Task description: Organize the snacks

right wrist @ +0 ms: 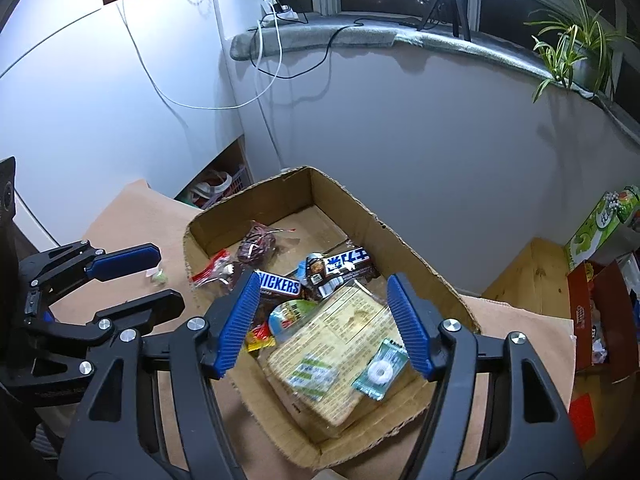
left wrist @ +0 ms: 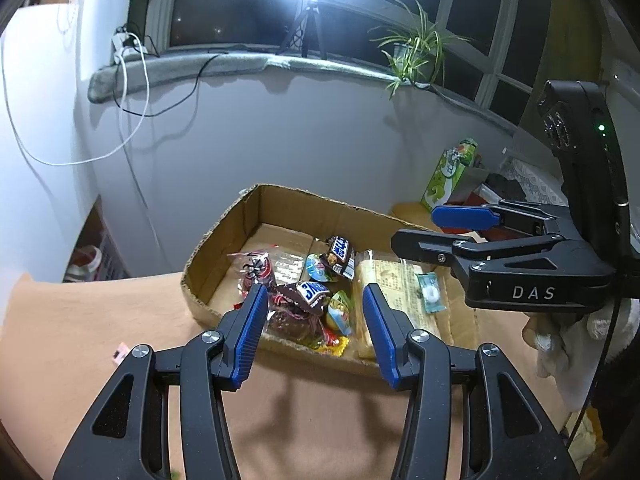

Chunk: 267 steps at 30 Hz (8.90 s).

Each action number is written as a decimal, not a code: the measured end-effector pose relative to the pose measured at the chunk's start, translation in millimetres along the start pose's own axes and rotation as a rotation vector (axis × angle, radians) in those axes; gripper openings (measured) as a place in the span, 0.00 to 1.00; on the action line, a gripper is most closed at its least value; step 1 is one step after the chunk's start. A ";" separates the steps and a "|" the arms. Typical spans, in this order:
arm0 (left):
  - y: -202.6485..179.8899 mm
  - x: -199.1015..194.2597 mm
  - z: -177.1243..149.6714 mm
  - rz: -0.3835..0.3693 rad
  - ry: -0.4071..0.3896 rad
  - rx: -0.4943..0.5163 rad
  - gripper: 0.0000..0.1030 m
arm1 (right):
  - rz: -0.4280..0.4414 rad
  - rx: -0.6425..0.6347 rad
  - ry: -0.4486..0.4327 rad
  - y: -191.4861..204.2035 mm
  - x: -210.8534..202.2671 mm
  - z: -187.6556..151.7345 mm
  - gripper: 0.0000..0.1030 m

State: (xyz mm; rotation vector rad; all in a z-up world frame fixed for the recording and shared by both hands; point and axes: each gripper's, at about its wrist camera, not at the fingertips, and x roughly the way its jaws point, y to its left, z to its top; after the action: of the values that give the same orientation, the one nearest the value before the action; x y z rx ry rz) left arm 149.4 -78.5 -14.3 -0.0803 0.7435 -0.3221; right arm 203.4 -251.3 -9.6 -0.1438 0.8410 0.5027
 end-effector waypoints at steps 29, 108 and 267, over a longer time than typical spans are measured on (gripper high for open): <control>89.5 -119.2 -84.0 0.129 -0.054 -0.143 0.47 | 0.152 -0.149 0.016 120.2 -36.0 -43.8 0.67; 83.7 -63.9 -151.9 0.035 0.190 -0.020 0.07 | 0.201 -0.141 0.245 217.8 144.4 7.9 0.19; 128.1 -43.9 -131.2 0.069 0.112 -0.095 0.44 | 0.159 -0.214 0.228 203.6 135.0 -20.1 0.53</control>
State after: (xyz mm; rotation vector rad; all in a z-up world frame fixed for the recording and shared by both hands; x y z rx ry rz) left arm 63.6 62.2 -105.9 -0.1272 0.8705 -0.2271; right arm 167.4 -29.9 -108.4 -0.3378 1.0257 0.7359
